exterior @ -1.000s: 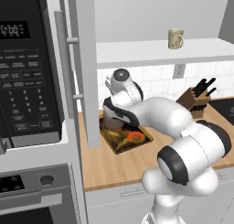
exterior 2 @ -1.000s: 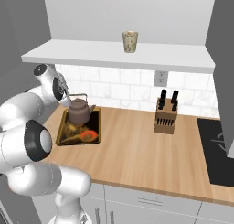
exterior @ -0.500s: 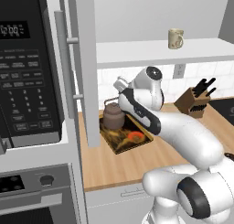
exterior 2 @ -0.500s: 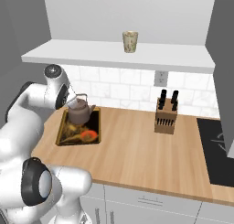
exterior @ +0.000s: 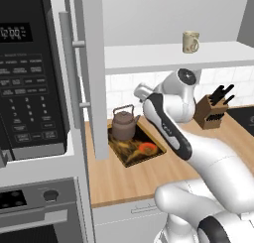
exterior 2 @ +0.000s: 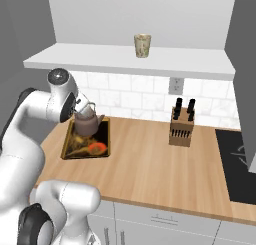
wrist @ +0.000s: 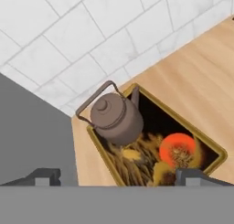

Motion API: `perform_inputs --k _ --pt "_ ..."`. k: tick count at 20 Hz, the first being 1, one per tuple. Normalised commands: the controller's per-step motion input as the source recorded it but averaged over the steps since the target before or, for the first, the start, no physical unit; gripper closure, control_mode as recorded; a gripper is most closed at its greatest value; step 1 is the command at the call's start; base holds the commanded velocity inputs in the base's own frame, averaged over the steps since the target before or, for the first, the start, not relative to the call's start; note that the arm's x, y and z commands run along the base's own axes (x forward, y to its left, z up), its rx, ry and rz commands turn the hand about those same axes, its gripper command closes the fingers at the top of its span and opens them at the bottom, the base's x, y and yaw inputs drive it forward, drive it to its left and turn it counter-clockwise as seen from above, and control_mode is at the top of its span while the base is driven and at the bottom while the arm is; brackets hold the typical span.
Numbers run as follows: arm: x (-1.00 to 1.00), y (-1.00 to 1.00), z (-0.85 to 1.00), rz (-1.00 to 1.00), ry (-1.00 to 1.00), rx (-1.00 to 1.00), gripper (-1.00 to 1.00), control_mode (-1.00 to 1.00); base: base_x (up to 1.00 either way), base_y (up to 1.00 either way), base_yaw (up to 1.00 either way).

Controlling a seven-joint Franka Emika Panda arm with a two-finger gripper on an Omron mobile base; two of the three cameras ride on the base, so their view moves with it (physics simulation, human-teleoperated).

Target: Pick the kettle from the counter and place it on the tray. Then pick the mug from the cabinet and place it on the tray. Then close the cabinet doors.

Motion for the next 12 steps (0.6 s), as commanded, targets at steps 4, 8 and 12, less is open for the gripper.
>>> perform_inputs --k 4,8,12 --pt "-0.28 -0.29 0.52 0.01 -0.09 -0.20 -1.00 -1.00 0.00 0.00 0.00" --pt "-0.37 -0.34 0.42 0.05 -0.10 -0.17 -1.00 -1.00 0.00 0.00 0.00" --pt "-0.31 -0.43 0.48 0.08 -0.16 -0.13 -1.00 -1.00 0.00 0.00 0.00"
